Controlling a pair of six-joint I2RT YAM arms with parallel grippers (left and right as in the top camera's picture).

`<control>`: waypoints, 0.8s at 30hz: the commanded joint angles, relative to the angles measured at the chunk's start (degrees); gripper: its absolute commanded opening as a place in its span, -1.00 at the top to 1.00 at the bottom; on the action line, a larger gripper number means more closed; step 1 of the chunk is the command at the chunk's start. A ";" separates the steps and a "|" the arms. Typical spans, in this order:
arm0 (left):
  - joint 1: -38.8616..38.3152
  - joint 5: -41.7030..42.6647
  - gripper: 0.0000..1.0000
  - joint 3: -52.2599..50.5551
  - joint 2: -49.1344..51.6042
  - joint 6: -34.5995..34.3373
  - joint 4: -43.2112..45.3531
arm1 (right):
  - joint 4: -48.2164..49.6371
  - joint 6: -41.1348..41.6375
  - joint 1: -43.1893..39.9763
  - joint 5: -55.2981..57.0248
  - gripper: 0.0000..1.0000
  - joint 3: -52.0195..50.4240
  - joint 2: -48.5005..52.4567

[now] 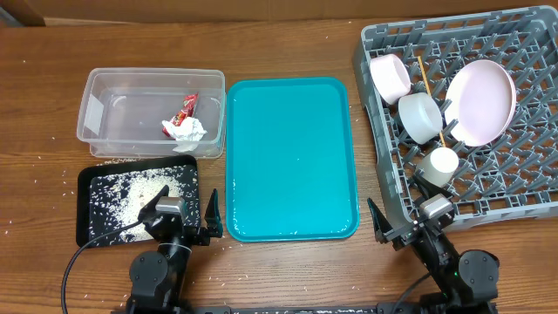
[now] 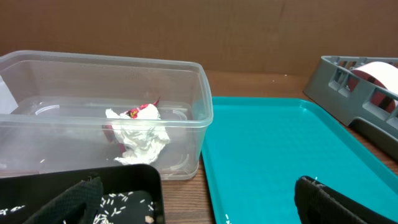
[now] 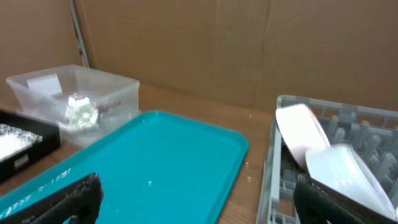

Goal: Sort waste into correct bins and load items into the dishwasher

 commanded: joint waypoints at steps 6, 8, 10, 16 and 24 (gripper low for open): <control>0.57 0.44 -1.00 -0.09 -0.61 0.02 -0.24 | 6.82 0.76 -0.33 -0.96 -1.00 -5.62 -0.74; 0.57 0.44 -1.00 -0.09 -0.61 0.02 -0.24 | 6.67 0.79 -0.33 -0.96 -1.00 -5.60 -0.74; 0.57 0.44 -1.00 -0.09 -0.61 0.00 -0.24 | 6.47 0.79 -0.33 -0.94 -1.00 -5.60 -0.74; 0.57 0.44 -1.00 -0.09 -0.61 0.00 -0.24 | 6.47 0.79 -0.33 -0.96 -1.00 -5.60 -0.74; 0.57 0.44 -1.00 -0.09 -0.61 0.00 -0.24 | 6.47 0.79 -0.33 -0.96 -1.00 -5.60 -0.74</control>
